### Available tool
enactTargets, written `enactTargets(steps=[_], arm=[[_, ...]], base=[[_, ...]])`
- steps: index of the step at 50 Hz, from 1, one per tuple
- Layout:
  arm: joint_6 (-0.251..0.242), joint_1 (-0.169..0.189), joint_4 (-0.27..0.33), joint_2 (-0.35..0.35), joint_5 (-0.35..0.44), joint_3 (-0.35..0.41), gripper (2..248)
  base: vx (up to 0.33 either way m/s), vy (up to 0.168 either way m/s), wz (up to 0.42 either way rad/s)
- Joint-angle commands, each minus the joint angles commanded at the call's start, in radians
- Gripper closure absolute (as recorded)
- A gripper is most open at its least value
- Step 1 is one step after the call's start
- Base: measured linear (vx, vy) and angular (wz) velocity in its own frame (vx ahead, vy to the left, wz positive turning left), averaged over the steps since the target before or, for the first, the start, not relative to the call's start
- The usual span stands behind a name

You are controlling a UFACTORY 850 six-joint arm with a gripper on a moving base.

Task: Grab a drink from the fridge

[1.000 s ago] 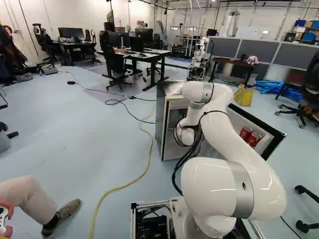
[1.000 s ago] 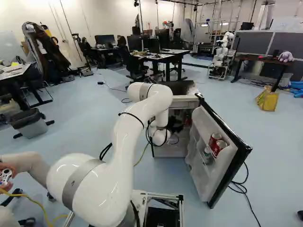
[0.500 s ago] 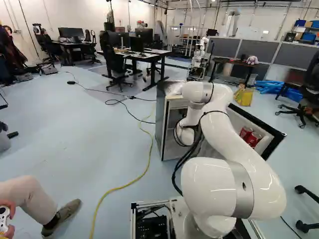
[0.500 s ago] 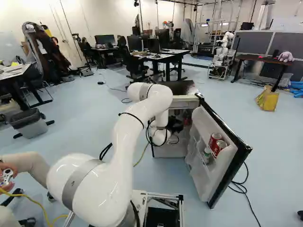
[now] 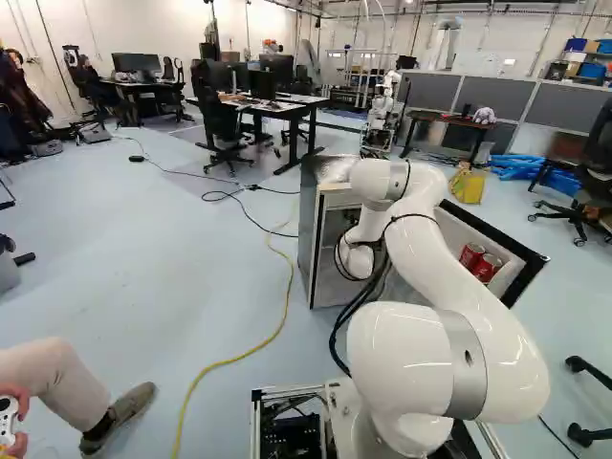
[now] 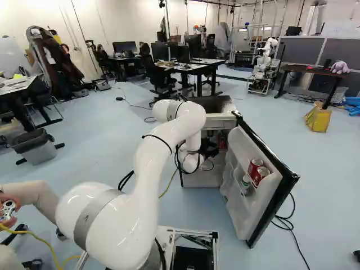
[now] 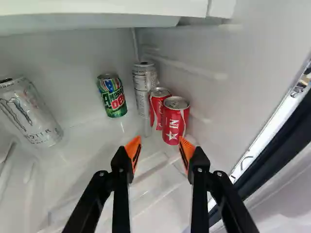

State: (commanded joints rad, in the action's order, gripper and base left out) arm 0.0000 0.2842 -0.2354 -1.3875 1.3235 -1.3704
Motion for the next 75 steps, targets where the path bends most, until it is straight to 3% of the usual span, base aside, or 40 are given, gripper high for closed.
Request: enactTargets(steps=[75], arm=[[0.000,0.032,0.000,-0.087,0.000,-0.162,119]], base=[[0.000,0.000,0.000]])
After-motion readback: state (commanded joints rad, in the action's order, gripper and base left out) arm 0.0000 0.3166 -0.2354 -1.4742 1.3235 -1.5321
